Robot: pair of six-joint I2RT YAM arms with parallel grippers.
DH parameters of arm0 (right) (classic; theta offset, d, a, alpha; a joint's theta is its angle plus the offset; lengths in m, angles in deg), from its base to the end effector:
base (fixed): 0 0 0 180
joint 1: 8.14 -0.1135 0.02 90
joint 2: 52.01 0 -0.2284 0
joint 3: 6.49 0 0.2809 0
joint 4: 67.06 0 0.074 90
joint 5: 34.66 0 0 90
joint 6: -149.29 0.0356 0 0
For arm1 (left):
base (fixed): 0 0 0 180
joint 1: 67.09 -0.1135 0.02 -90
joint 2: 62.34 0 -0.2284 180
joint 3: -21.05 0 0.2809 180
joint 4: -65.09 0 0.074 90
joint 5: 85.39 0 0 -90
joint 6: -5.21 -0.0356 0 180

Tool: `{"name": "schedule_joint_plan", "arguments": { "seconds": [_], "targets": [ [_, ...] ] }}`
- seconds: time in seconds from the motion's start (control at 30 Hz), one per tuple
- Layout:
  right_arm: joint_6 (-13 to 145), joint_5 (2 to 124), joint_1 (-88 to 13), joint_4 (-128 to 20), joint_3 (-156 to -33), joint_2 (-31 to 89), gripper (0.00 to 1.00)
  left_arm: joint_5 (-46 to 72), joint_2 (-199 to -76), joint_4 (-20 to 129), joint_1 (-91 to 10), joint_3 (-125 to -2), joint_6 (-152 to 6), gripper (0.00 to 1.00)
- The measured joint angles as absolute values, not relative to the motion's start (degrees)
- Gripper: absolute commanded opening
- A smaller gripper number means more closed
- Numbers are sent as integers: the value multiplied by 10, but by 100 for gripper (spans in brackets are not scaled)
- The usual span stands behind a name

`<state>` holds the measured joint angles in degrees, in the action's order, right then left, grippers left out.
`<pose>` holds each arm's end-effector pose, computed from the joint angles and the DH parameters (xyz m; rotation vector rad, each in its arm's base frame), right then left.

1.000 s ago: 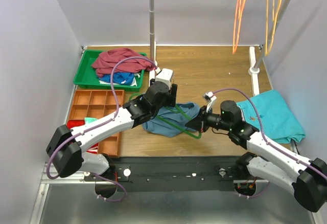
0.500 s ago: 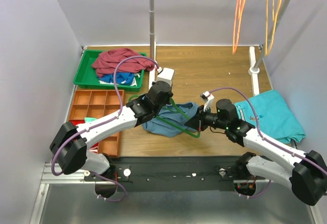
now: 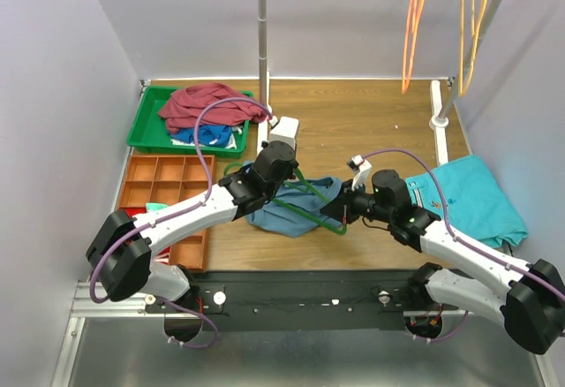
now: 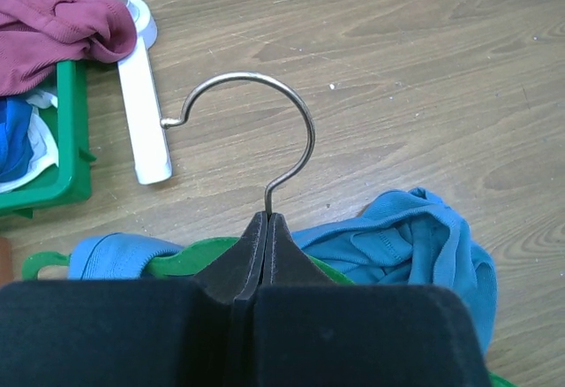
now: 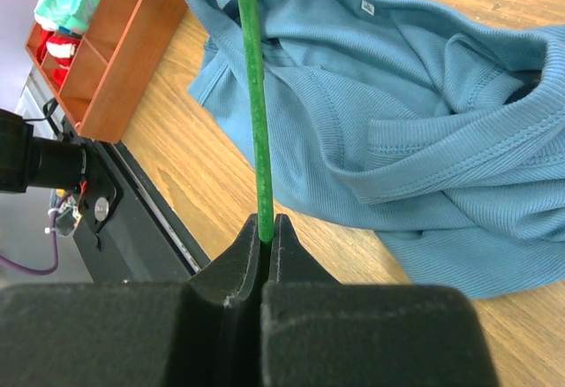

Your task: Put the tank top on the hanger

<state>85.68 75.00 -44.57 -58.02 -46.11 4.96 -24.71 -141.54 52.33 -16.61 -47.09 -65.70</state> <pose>0.2020 0.1640 0.1734 -0.4184 2.1224 1.0132 0.2355 -0.2581 0.2415 0.2037 1.9316 -0.3004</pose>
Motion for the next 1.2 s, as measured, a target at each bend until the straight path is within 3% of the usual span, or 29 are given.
{"name": "schedule_joint_plan", "arguments": {
  "seconds": [0.03,0.23,0.37,0.7,0.93,1.03,1.13,1.17,1.2],
  "targets": [
    [857,750,-446,-580,-461,50,1,-247,-1415,524,-166,-471,-657,30],
    [856,745,-446,-578,-461,50,1,-248,-1423,531,-167,-471,-663,52],
    [855,744,-445,-576,-461,50,1,-244,-1435,539,-175,-471,-666,59],
    [851,744,-445,-576,-461,53,1,-167,-1446,577,-206,-471,-663,59],
    [847,744,-445,-576,-466,58,1,-131,-1477,602,-209,-477,-665,55],
    [847,744,-445,-576,-468,60,1,-127,-1499,604,-212,-480,-666,45],
    [847,744,-445,-571,-468,62,2,-126,-1507,606,-213,-480,-666,18],
    [847,744,-445,-569,-468,62,5,-126,-1507,607,-214,-480,-666,1],
    [847,743,-445,-567,-469,63,14,-126,-1507,609,-216,-481,-668,0]
  ]
}}
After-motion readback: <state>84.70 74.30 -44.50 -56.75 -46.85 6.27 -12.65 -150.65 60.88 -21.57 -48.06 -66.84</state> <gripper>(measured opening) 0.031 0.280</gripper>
